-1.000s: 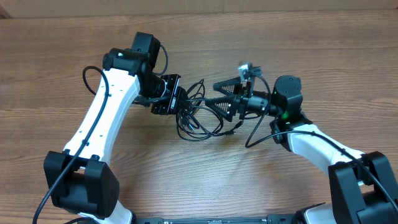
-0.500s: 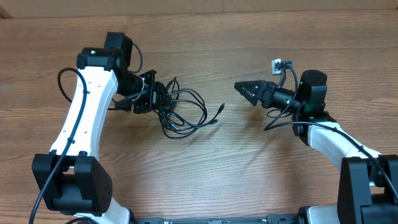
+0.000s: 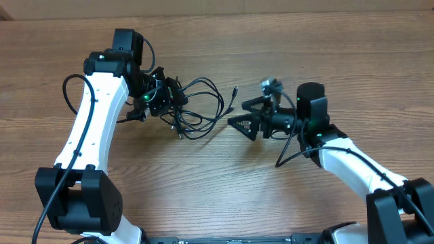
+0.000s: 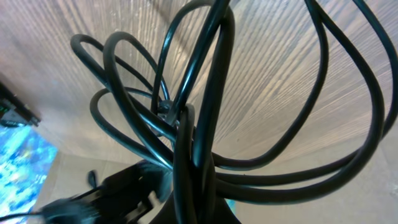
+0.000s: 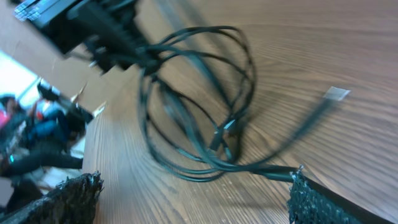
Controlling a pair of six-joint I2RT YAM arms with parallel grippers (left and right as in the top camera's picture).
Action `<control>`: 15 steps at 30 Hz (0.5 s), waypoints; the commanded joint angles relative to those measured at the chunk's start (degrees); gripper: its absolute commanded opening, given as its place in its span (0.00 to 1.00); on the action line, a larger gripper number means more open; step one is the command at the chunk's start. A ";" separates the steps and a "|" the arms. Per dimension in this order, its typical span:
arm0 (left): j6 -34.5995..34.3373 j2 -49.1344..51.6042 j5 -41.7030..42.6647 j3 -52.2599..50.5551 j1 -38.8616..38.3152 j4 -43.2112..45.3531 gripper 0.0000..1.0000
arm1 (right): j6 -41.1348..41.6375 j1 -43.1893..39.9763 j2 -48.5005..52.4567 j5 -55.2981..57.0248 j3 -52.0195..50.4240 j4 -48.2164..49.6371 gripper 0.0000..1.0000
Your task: Untangle cables
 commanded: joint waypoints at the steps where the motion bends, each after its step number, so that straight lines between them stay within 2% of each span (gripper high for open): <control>1: -1.88 -0.87 -1.70 0.46 -0.33 1.64 0.04 | -3.45 3.32 -1.90 1.51 0.35 -0.46 0.96; 5: -1.90 -0.87 -2.23 0.46 -0.31 4.68 0.04 | -0.55 7.39 -1.90 1.49 0.35 -0.44 0.96; 10: -1.88 -0.87 -3.30 0.46 -0.55 6.67 0.04 | -3.15 12.96 -1.90 3.04 0.35 -0.22 0.96; 15: -1.88 -0.87 -6.99 0.46 -0.52 5.92 0.04 | -3.17 19.23 -3.43 16.37 1.73 -3.23 0.92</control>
